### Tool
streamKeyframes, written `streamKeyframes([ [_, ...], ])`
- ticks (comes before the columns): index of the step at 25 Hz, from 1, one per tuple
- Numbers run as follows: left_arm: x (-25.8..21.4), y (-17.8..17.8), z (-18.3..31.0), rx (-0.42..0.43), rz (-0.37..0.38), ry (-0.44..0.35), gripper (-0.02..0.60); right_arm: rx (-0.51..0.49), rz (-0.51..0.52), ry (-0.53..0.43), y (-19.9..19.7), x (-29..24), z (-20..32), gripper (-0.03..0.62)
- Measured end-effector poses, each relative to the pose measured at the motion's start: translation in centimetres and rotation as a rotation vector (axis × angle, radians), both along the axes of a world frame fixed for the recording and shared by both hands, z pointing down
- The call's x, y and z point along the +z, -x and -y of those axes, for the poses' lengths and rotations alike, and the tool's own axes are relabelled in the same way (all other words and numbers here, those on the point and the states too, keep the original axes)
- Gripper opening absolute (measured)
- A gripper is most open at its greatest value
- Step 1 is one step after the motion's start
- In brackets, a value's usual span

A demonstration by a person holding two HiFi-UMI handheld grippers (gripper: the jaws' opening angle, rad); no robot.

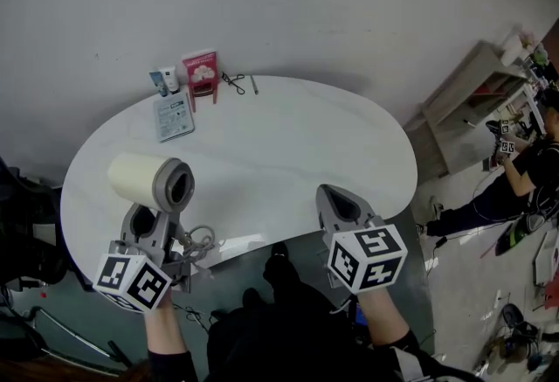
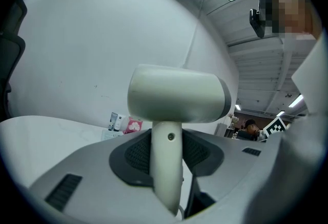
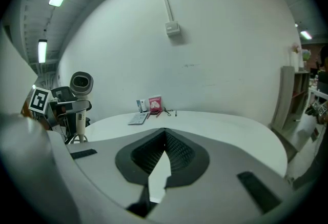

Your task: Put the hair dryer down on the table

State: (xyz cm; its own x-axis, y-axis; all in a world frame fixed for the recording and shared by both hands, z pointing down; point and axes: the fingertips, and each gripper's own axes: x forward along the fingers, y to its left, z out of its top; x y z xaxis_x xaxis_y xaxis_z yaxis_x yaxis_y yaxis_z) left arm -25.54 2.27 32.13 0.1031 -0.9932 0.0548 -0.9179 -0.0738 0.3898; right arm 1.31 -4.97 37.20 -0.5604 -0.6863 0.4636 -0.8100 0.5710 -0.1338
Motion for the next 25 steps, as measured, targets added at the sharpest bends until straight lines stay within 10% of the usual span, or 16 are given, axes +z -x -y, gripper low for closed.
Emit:
streamKeyframes([
  [25,3.3,-8.1,14.9,0.236,0.068,0.132,0.16,0.08,-0.014,0.068,-6.2,1.8,10.3,0.002],
])
